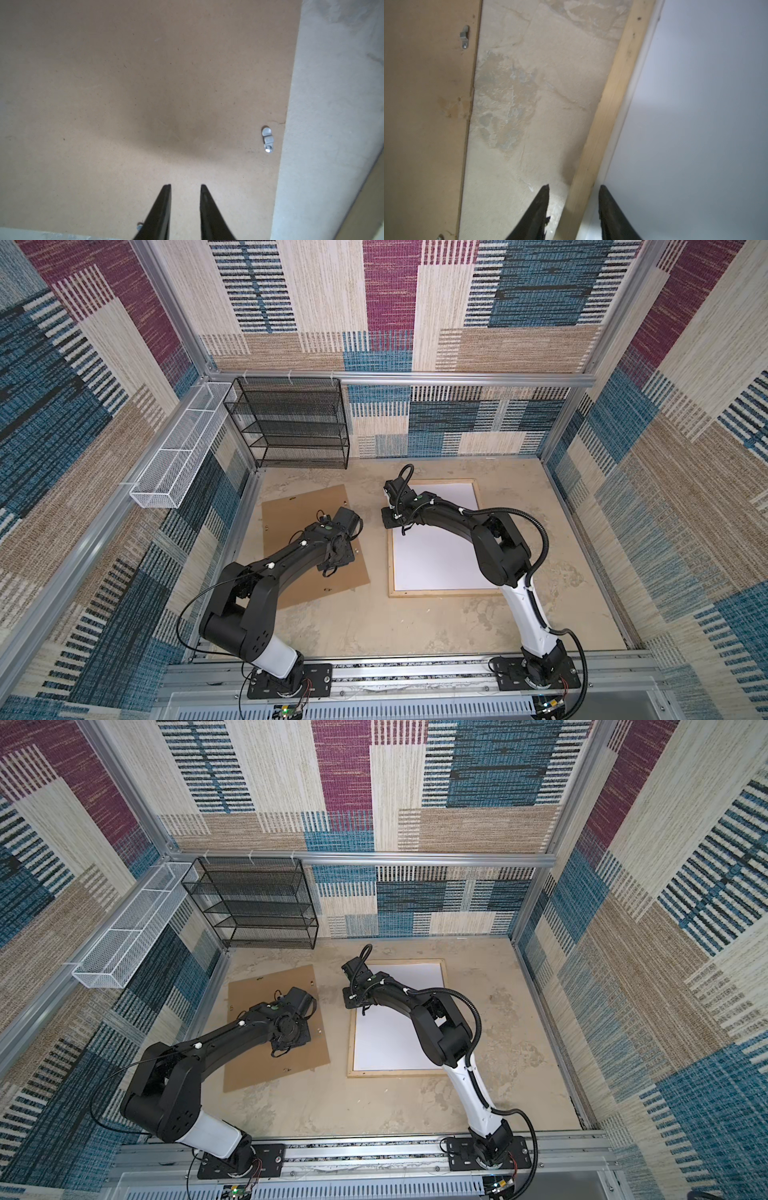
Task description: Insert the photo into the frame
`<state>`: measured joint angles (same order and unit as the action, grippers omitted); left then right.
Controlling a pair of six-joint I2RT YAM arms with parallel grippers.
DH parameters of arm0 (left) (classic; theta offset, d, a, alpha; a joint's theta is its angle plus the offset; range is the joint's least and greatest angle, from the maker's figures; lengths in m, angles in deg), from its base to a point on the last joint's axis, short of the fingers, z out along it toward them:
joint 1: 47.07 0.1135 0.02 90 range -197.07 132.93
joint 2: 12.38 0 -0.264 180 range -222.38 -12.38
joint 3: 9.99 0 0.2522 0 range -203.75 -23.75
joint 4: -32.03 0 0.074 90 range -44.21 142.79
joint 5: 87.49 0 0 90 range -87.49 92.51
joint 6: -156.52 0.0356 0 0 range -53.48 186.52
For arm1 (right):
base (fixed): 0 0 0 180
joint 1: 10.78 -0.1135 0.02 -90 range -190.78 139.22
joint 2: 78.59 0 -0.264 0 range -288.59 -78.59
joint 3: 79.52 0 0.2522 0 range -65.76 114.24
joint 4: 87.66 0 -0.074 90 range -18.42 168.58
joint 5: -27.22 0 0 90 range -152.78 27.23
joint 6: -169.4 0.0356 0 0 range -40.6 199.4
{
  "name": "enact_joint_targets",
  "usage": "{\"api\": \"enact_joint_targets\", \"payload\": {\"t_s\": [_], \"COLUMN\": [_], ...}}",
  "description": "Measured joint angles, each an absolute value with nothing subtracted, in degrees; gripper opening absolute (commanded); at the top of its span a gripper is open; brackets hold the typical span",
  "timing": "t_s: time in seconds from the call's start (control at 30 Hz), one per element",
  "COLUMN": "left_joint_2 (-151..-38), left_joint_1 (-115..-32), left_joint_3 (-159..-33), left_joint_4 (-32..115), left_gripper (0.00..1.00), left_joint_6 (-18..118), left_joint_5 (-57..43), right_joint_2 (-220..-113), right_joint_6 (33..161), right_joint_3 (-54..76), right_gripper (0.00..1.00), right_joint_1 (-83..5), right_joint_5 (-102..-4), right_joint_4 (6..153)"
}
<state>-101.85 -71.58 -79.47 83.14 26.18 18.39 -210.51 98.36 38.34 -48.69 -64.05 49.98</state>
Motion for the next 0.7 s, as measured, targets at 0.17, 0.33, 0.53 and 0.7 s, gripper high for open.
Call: {"api": "enact_joint_targets", "payload": {"t_s": [0.17,0.33,0.53,0.7], "left_joint_2": [-101.3,-101.2,-101.1,-100.2], "left_joint_1": [-71.6,-71.6,-71.6,-71.5], "left_joint_3": [-79.3,-79.3,-79.3,-79.0], "left_joint_4": [83.6,83.7,83.8,83.8], "left_gripper": [0.29,0.29,0.29,0.29], "left_joint_6": [26.2,26.2,26.2,26.2], "left_joint_5": [18.7,18.8,18.9,19.1], "right_joint_2": [-210.5,-210.5,-209.8,-206.3], "right_joint_6": [97.6,96.3,95.0,92.2], "right_joint_3": [38.6,38.7,37.3,31.5], "right_gripper": [0.31,0.26,0.20,0.20], "right_joint_1": [-48.7,-48.7,-48.6,-47.3], "right_joint_5": [-68.3,-72.1,-75.8,-77.3], "right_joint_4": [48.4,47.0,46.0,46.6]}}
